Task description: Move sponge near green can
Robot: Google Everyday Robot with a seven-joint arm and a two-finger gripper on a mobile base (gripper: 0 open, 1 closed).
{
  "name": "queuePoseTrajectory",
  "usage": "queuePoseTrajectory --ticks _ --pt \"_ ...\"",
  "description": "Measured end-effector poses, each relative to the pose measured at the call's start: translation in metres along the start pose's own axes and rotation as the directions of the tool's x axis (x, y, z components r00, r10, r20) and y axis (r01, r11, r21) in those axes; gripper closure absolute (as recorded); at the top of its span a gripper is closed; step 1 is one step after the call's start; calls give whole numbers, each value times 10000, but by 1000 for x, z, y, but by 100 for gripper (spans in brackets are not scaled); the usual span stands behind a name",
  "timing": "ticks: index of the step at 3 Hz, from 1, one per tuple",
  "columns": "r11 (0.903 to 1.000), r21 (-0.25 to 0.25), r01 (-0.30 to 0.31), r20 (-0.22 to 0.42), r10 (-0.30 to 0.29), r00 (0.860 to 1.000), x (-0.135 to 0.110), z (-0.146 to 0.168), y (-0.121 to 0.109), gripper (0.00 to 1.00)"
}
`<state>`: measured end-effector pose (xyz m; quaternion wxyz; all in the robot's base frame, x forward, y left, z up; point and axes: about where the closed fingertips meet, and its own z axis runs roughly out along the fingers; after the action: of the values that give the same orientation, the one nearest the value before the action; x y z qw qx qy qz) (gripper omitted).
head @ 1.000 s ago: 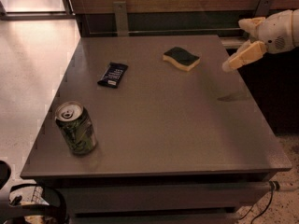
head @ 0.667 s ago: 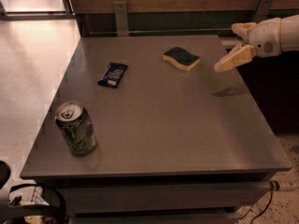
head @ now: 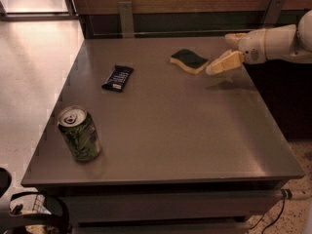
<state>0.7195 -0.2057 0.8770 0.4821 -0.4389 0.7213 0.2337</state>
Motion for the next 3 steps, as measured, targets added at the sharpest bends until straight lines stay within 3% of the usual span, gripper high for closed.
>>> queuePoseTrajectory --ticks 1,2,3 --pt "9997 21 -254 -107 254 9996 4 23 -3 0" --pt "9973 312 -666 -367 677 9970 32 65 -6 0" --pt "9974 270 -665 -366 675 9970 32 68 -5 0"
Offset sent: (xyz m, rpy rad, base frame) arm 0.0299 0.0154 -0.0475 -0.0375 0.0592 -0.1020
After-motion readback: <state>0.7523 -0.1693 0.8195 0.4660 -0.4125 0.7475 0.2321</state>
